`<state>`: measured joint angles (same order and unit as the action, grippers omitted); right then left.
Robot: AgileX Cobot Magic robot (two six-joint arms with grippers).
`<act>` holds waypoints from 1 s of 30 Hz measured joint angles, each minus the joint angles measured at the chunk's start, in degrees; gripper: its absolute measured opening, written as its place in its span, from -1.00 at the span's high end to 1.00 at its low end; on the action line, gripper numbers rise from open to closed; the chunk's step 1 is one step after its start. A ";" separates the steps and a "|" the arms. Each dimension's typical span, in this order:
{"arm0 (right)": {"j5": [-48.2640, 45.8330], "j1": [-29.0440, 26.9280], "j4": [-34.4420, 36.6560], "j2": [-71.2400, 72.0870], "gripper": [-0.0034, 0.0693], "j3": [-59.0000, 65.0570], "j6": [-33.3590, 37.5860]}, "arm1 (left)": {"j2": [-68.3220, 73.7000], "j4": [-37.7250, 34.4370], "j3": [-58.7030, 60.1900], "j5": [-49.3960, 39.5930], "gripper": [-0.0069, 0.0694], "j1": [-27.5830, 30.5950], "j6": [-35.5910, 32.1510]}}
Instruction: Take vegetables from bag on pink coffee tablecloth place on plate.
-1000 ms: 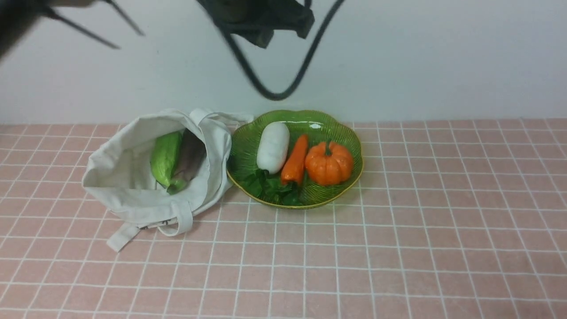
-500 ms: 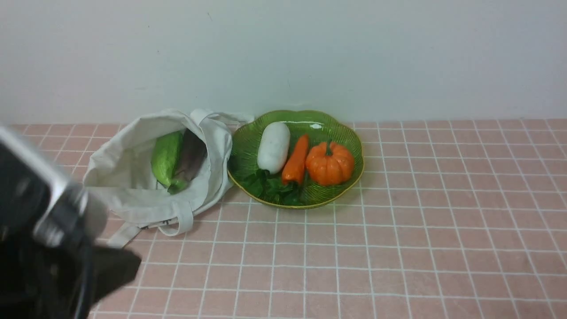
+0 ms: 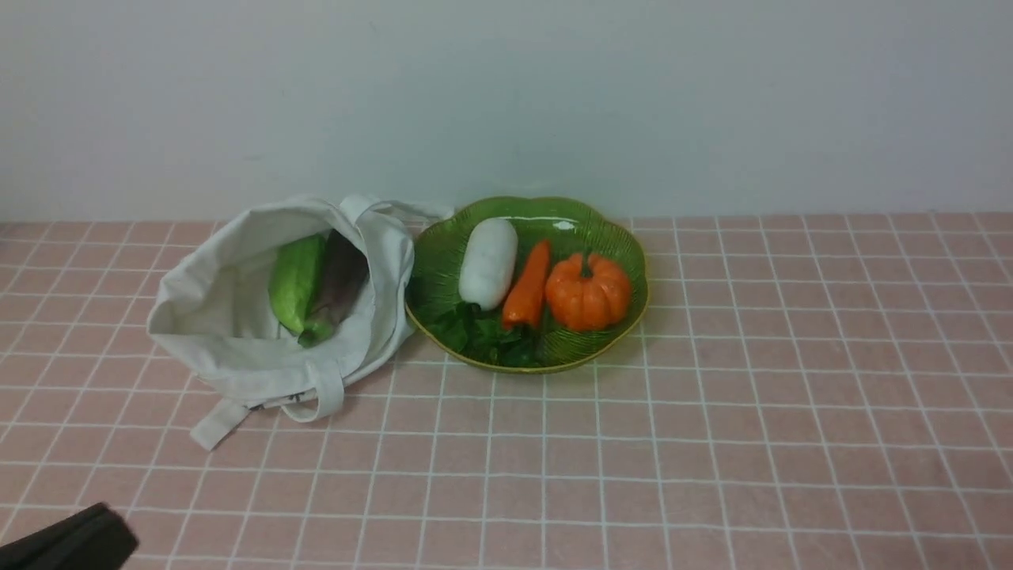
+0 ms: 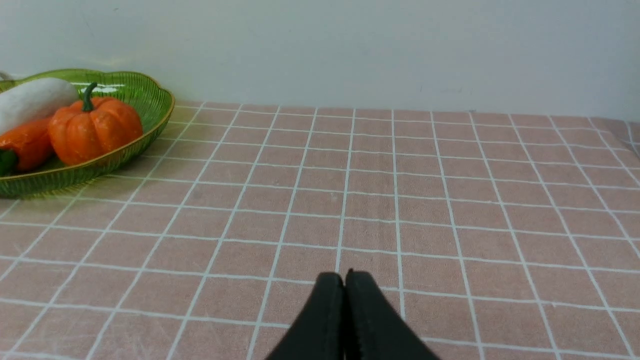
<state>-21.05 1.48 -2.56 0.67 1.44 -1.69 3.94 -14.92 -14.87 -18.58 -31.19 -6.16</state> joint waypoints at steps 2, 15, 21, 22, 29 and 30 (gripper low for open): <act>0.00 0.00 -0.15 0.00 0.95 0.00 0.00 | 2.86 0.17 0.02 0.23 0.83 0.00 0.00; 0.00 0.00 -0.15 0.00 0.95 0.00 0.00 | 5.92 9.33 3.02 -0.73 0.83 1.77 1.70; 0.00 0.00 -0.15 0.00 0.95 0.00 0.00 | 3.02 19.59 9.36 -0.77 0.83 13.52 7.15; 0.00 0.00 -0.15 0.00 0.95 0.00 0.00 | 1.68 20.11 10.88 -0.77 0.83 16.82 7.21; 0.00 0.00 -0.15 0.00 0.95 0.00 0.00 | -4.29 20.83 15.97 -0.80 0.83 24.82 7.38; 0.00 0.00 -0.15 0.00 0.95 0.00 0.00 | -4.39 20.97 16.32 -0.94 0.83 24.91 7.38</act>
<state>-21.05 1.48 -2.70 0.67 1.44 -1.69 -0.45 6.05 1.45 -19.52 -6.28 1.21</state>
